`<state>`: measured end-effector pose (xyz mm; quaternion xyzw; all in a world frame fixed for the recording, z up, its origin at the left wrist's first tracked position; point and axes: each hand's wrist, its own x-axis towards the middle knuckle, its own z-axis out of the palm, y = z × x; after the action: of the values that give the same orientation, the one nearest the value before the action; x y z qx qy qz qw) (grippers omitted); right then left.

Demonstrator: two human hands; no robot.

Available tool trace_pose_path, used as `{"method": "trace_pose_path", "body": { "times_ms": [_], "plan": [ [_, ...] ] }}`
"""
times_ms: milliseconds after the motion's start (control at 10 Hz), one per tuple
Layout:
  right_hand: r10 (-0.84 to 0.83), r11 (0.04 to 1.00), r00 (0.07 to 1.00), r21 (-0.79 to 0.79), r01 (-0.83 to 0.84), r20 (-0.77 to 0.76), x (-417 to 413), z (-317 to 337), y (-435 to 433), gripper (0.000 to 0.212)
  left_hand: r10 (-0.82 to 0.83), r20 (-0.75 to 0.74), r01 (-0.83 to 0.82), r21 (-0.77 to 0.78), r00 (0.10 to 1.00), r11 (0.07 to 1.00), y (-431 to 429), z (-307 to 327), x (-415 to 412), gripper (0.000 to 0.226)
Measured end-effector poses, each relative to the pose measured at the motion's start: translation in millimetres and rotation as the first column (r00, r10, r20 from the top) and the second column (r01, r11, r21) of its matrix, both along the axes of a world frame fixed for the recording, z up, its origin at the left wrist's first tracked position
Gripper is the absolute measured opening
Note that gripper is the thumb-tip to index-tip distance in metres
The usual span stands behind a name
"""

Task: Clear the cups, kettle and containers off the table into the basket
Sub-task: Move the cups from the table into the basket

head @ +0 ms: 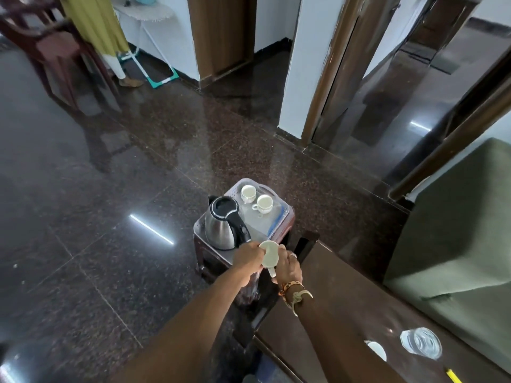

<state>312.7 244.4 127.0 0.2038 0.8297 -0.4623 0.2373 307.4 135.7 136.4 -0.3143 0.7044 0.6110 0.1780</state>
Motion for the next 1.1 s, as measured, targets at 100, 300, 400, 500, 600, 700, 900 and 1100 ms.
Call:
{"method": "trace_pose_path", "body": {
  "times_ms": [100, 300, 400, 500, 600, 700, 900, 1100],
  "plan": [
    [0.024, 0.999, 1.000, 0.031, -0.024, -0.013, -42.9, 8.8, -6.2, 0.051, -0.033, -0.051, 0.032, -0.021, 0.998, 0.999, -11.2, 15.5, -43.5, 0.023],
    [-0.097, 0.989, 0.993, -0.118, 0.089, -0.067, -128.8, 29.4, -34.1, 0.052, -0.337, -0.072, 0.276, -0.428, 0.939, 0.861, -47.4, 37.4, -126.6, 0.042],
    [-0.092, 0.984, 0.993, -0.157, 0.079, -0.074, -168.6, 29.8, -60.2, 0.085, -0.342, -0.106, 0.283, -0.367, 0.934, 0.886, -73.5, 31.9, -171.3, 0.040],
    [-0.062, 0.993, 0.996, -0.108, 0.055, -0.062, -202.2, -2.4, -82.7, 0.089, 0.011, -0.012, -0.010, 0.085, 1.000, 0.996, -103.8, 7.6, -208.9, 0.036],
    [-0.026, 0.995, 0.999, -0.096, 0.024, -0.025, -223.2, -31.9, -103.8, 0.098, -0.133, 0.045, 0.134, -0.028, 0.990, 0.991, -132.2, -22.3, -238.3, 0.037],
    [-0.017, 0.993, 0.999, -0.116, 0.020, 0.029, -248.5, -79.5, -118.0, 0.103, -0.196, 0.077, 0.201, -0.063, 0.978, 0.978, -157.7, -35.2, -258.9, 0.036],
    [-0.151, 0.973, 0.979, -0.155, 0.172, 0.137, -262.3, -76.1, -148.0, 0.076, -0.194, 0.192, 0.204, -0.030, 0.962, 0.979, -182.1, -78.6, -284.2, 0.029],
    [-0.035, 0.993, 0.980, -0.101, 0.056, 0.196, -277.7, -129.4, -151.3, 0.100, -0.169, 0.276, 0.180, -0.012, 0.946, 0.984, -184.4, -113.5, -291.0, 0.028]
  ]
}}
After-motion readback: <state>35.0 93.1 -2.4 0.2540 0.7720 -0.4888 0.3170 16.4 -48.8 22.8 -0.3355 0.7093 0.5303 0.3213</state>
